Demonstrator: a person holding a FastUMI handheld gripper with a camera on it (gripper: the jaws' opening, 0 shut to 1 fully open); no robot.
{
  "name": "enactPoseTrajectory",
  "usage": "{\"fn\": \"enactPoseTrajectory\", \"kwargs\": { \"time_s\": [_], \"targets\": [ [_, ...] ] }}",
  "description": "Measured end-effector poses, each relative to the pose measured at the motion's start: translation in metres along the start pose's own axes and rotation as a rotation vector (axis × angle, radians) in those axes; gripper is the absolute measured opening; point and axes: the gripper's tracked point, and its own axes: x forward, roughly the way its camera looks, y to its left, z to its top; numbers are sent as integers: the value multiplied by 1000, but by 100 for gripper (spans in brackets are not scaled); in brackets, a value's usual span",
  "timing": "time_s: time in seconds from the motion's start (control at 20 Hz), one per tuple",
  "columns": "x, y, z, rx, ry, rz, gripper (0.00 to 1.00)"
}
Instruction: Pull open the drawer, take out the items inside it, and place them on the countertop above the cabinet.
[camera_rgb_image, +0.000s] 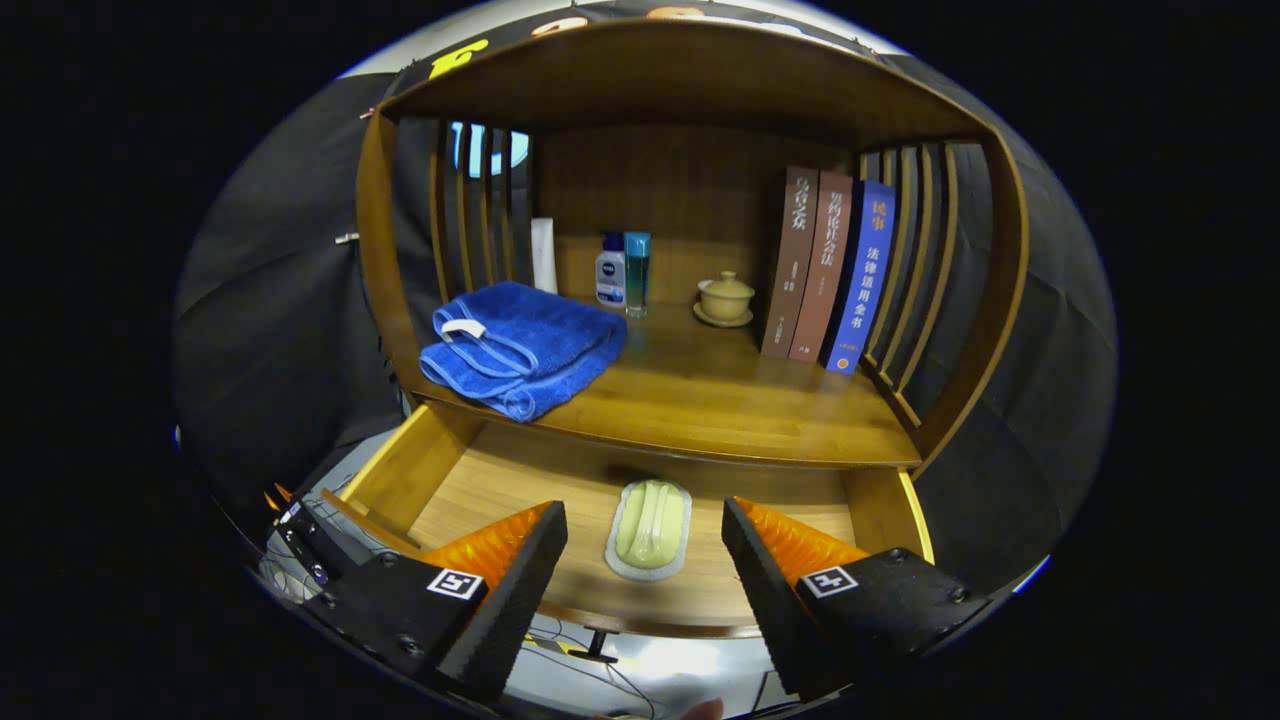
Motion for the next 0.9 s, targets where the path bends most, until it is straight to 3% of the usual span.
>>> {"fn": "enactPoseTrajectory", "kwargs": {
  "time_s": [0.9],
  "targets": [
    [69, -21, -45, 61, 300, -55, 99]
  ]
}}
